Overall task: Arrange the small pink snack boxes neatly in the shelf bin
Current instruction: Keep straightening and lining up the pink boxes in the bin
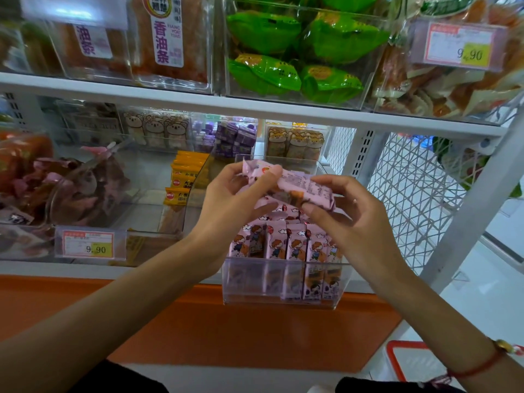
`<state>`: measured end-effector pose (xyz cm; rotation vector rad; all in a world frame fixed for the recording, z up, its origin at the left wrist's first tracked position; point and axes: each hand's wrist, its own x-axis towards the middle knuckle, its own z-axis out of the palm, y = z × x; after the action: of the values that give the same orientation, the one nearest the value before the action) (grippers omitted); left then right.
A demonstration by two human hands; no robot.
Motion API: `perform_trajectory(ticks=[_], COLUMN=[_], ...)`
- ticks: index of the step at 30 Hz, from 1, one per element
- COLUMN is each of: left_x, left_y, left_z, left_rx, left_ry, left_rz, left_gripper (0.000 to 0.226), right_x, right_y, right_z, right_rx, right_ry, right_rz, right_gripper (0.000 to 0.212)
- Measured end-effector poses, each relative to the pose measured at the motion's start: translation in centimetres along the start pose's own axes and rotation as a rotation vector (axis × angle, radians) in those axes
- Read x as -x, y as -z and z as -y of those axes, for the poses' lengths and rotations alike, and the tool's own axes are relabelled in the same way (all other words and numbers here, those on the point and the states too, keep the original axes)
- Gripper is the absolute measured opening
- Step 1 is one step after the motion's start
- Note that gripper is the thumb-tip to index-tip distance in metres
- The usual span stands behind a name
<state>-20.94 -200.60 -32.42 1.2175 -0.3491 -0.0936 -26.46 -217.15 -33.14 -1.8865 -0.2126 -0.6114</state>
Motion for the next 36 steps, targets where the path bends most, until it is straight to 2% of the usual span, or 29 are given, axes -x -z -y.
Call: perform_trajectory(ticks=[2, 4, 6, 10, 13, 19, 24, 28, 32, 36], left_x=[0.0, 0.1, 0.0, -1.7, -3.9, -5.9, -6.3, -8.5, -11.1, -12.5], left_y=[0.0, 0.0, 0.0, -0.5, -1.3, -1.7, -0.8, -2.0, -4.2, -3.9], left_z=[0.0, 0.1, 0.2, 0.5, 1.2, 3.8, 2.2, 0.5, 1.9, 4.6], left_rx=[-0.052, -0.112, -0.179, -0.267, -0.393, -0.655, -0.933, -1.165, -1.359, -1.396], left_ry=[-0.022, -0.057, -0.105, -0.234, -0.245, -0.209, -0.281, -0.308, -0.248, -0.223], left_rz=[0.040, 0.080, 0.083, -0.042, -0.089, 0.036, 0.086, 0.262, 0.471, 0.435], left_gripper=[0.048, 0.031, 0.025, 0.035, 0.037, 0.031, 0.031, 0.037, 0.051, 0.047], right_x=[-0.2, -0.6, -0.7, -0.7, -0.7, -0.3, -0.3, -0.3, -0.3, -0.2], right_y=[0.4, 0.7, 1.1, 2.5, 3.6, 3.5, 3.6, 3.6, 3.6, 3.7], right_z=[-0.2, -0.4, -0.7, -2.2, -3.6, -4.9, -5.1, -5.1, -5.0, -5.0], right_rx=[-0.056, -0.057, 0.000, 0.227, 0.279, 0.303, 0.353, 0.357, 0.358, 0.366], right_ry=[-0.035, -0.065, -0.067, -0.075, -0.210, -0.265, -0.221, -0.225, -0.237, -0.215], right_rz=[-0.050, -0.082, -0.089, -0.184, -0.152, -0.050, -0.043, -0.031, -0.032, -0.022], right_gripper=[0.028, 0.027, 0.030, 0.039, 0.048, 0.040, 0.038, 0.040, 0.039, 0.038])
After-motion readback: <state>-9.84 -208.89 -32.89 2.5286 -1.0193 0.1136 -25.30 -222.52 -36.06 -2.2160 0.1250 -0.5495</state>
